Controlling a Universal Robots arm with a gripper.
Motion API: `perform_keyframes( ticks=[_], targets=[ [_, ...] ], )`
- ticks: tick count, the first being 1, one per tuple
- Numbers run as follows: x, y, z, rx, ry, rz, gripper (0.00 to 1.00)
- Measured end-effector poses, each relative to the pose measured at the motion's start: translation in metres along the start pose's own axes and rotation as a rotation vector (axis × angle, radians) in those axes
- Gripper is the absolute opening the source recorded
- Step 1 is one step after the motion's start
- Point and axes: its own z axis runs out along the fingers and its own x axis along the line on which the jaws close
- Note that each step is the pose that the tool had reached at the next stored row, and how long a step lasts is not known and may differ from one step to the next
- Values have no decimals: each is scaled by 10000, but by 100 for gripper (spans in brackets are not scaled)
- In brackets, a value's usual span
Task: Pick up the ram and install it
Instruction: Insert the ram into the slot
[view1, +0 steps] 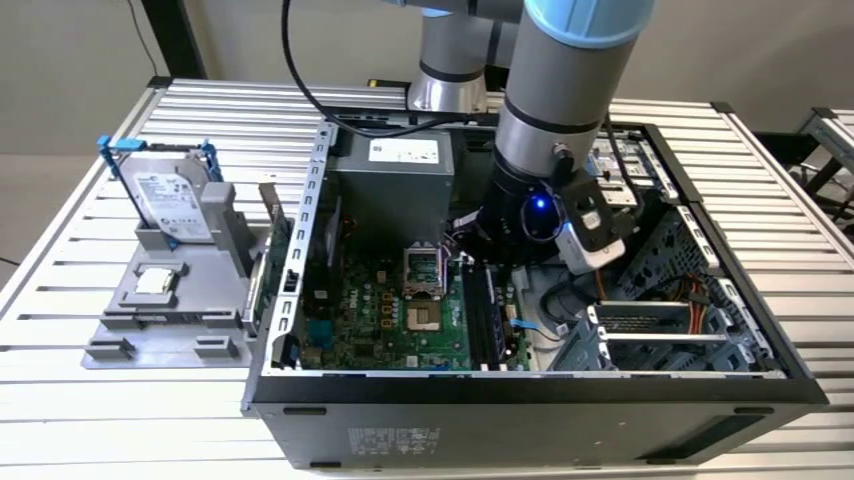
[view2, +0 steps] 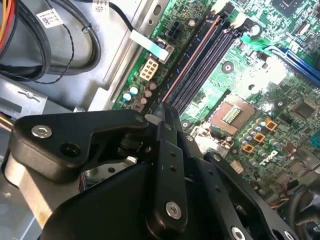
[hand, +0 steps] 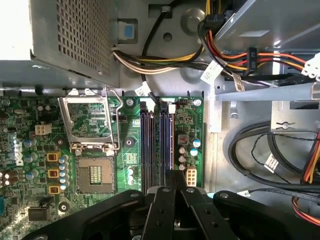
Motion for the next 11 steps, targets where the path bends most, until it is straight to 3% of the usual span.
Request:
perform_keyframes(
  ticks=[9, 10, 11],
  targets=[
    [0, -1, -9, -3, 0, 0, 0],
    [0, -5, -11, -62, 3, 1, 0],
    [0, -10, -10, -251, 8, 5, 0]
  ],
)
